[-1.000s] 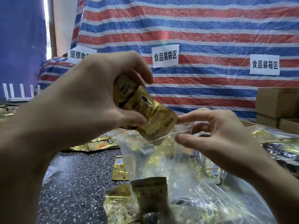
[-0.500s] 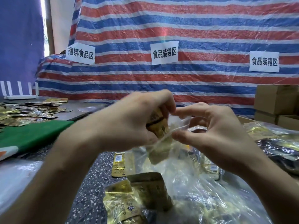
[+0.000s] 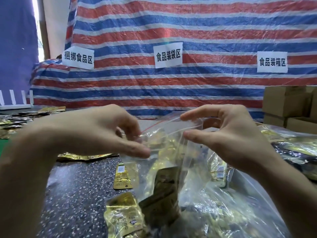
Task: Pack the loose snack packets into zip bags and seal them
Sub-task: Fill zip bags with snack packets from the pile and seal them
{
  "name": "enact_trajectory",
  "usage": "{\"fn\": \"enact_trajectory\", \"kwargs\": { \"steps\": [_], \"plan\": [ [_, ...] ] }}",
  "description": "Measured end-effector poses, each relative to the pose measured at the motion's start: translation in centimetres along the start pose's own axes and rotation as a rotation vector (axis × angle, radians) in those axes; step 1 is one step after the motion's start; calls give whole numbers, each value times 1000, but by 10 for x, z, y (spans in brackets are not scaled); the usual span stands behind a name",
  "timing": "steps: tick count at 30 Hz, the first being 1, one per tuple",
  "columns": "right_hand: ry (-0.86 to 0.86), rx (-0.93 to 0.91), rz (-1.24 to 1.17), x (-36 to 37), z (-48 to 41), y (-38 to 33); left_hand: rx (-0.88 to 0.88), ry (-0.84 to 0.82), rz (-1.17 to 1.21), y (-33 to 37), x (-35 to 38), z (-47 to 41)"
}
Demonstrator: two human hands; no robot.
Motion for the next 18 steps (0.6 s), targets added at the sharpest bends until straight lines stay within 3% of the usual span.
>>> {"fn": "enact_trajectory", "kwargs": {
  "steps": [5, 9, 18],
  "plan": [
    [-1, -4, -83, -6, 0, -3, -7, 60, 229, -22, -23, 6],
    [-100, 27, -193, -2, 1, -6, -31, -8, 313, -35, -20, 8],
    [-174, 72, -407, -17, 0, -16, 256, 343, 442, -30, -49, 6]
  ]
}}
Point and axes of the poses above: each hand's wrist, its own z-axis away from the middle knuckle, its own x-axis out of the palm, y = z × x, the point moved 6 cm from there along -z, towards the middle knuckle, and after that the axes turned 8 degrees about y, right-handed, at the moved point
